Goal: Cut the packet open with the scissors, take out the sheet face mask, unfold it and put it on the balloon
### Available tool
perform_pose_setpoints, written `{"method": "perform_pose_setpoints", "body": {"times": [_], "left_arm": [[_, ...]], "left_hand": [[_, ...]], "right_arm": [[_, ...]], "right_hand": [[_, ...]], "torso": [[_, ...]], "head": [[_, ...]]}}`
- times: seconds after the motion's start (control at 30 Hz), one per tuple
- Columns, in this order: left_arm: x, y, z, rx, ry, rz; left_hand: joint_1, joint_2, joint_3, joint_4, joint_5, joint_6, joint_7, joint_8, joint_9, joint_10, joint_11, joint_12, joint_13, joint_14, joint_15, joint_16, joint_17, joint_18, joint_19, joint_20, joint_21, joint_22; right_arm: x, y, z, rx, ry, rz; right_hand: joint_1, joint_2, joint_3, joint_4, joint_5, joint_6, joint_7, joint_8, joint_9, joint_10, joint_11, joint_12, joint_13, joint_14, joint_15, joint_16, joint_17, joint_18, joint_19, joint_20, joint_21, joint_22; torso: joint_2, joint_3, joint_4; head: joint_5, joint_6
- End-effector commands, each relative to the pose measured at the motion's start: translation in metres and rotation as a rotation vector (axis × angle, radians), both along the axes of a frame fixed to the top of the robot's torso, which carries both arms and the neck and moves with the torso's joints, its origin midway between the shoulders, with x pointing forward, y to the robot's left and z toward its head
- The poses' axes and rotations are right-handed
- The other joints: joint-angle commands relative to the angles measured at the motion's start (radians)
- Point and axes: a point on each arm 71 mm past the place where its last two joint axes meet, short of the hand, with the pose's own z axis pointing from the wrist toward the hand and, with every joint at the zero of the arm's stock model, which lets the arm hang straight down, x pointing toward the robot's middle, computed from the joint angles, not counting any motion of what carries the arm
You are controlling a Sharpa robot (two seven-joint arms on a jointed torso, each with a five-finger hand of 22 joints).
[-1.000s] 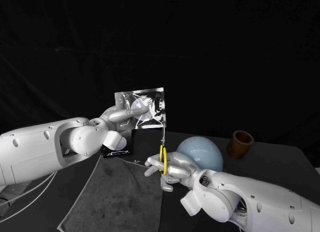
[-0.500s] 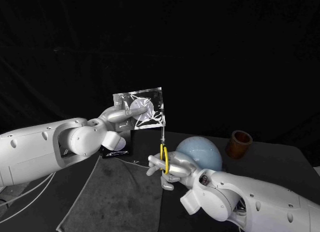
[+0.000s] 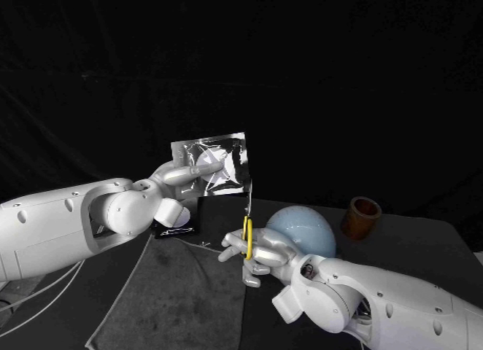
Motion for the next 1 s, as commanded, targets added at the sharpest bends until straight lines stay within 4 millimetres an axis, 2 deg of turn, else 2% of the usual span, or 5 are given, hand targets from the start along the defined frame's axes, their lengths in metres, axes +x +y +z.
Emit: {"method": "perform_pose_setpoints", "body": {"times": [0.03,0.47,0.67,1.0], "left_arm": [[-0.0003,-0.0021,0.0016,-0.010,-0.009,-0.018],[0.0001,-0.0018,0.0013,-0.008,-0.009,-0.016],[0.0002,-0.0020,0.0012,-0.008,-0.009,-0.017],[0.0000,-0.0026,0.0012,-0.003,-0.011,-0.022]], "left_hand": [[-0.002,0.009,-0.002,-0.006,0.006,0.001,0.007,0.007,0.006,0.004,0.001,-0.003,0.000,0.005,-0.005,-0.006,0.001,0.015,0.003,0.000,0.006,-0.001],[-0.002,0.009,-0.002,-0.006,0.006,0.001,0.007,0.007,0.006,0.004,0.001,-0.003,0.000,0.005,-0.005,-0.006,0.001,0.015,0.003,0.000,0.006,-0.001],[-0.002,0.009,-0.002,-0.006,0.006,0.001,0.007,0.007,0.006,0.004,0.001,-0.003,0.000,0.005,-0.005,-0.006,0.001,0.015,0.003,0.000,0.006,-0.001],[-0.004,0.009,0.000,-0.009,0.006,0.001,0.007,0.007,0.007,0.004,0.001,-0.003,0.000,0.005,-0.005,-0.006,0.001,0.015,0.003,-0.001,0.006,-0.001]], "right_arm": [[-0.0025,0.0023,0.0014,0.002,-0.014,0.038],[-0.0071,0.0054,0.0023,-0.009,-0.020,0.081],[-0.0096,0.0077,0.0030,-0.012,-0.021,0.104],[-0.0109,0.0092,0.0029,-0.018,-0.023,0.121]], "right_hand": [[-0.001,0.011,-0.015,-0.001,-0.003,-0.046,0.051,-0.024,-0.021,-0.018,0.001,-0.011,-0.007,-0.006,0.008,-0.006,-0.011,0.010,-0.004,0.010,-0.008,0.098],[0.002,0.008,-0.033,0.006,-0.003,-0.069,0.062,-0.040,-0.054,-0.067,0.010,-0.041,-0.033,-0.031,0.017,-0.015,-0.054,0.017,-0.029,0.018,-0.040,0.087],[0.000,-0.003,-0.027,0.015,-0.003,-0.082,0.067,-0.044,-0.068,-0.092,0.015,-0.055,-0.049,-0.047,0.021,-0.022,-0.079,0.021,-0.047,0.023,-0.064,0.077],[-0.022,-0.052,0.042,0.026,-0.003,-0.122,0.074,-0.043,-0.092,-0.141,0.025,-0.072,-0.090,-0.074,0.031,-0.029,-0.117,0.029,-0.075,0.032,-0.103,0.058]], "torso": [[0.000,0.0003,-0.0002],[0.000,0.0006,-0.0010],[0.000,0.0004,-0.0001],[0.001,0.0000,0.0004]], "head": [[0.001,0.001],[0.000,0.000],[-0.001,0.000],[0.001,0.000]]}}
